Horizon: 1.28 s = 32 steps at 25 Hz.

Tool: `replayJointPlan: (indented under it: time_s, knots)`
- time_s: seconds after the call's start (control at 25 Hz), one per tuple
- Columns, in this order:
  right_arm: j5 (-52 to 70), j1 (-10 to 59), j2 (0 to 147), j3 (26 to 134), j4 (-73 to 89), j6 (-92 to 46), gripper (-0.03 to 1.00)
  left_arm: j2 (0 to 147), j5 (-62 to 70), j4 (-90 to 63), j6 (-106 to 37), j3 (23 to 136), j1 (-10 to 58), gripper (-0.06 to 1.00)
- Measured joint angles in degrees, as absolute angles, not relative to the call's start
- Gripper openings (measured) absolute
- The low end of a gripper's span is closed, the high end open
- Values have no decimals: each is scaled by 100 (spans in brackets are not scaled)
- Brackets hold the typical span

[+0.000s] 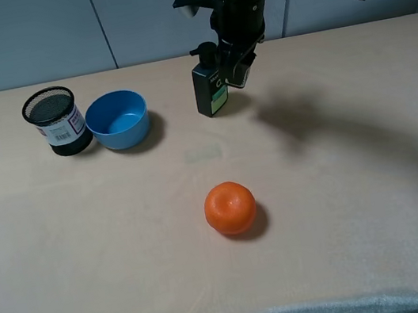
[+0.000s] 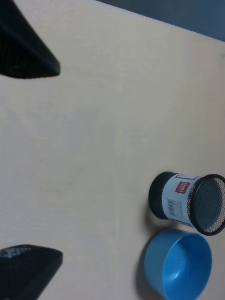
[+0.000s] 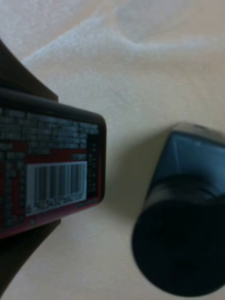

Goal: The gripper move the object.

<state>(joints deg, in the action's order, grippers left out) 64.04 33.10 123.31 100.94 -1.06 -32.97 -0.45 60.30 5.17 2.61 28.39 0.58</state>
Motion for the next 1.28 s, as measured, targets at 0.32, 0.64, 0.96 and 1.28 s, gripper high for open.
replayJointPlan:
  time_s: [0.32,0.64,0.96,1.28]
  knots:
    - [6436,3310,12754,10118,-111,-3297,34,-45,6030,517,261,2839,58,79]
    - [6421,3139,12974,10118,-118,-3297,34,-45,6030,517,261,2839,58,79]
    - [6433,2954,12986,10118,-111,-3297,34,-45,6030,517,261,2839,58,79]
    - [6430,2687,12986,10118,-111,-3297,34,-45,6030,517,261,2839,58,79]
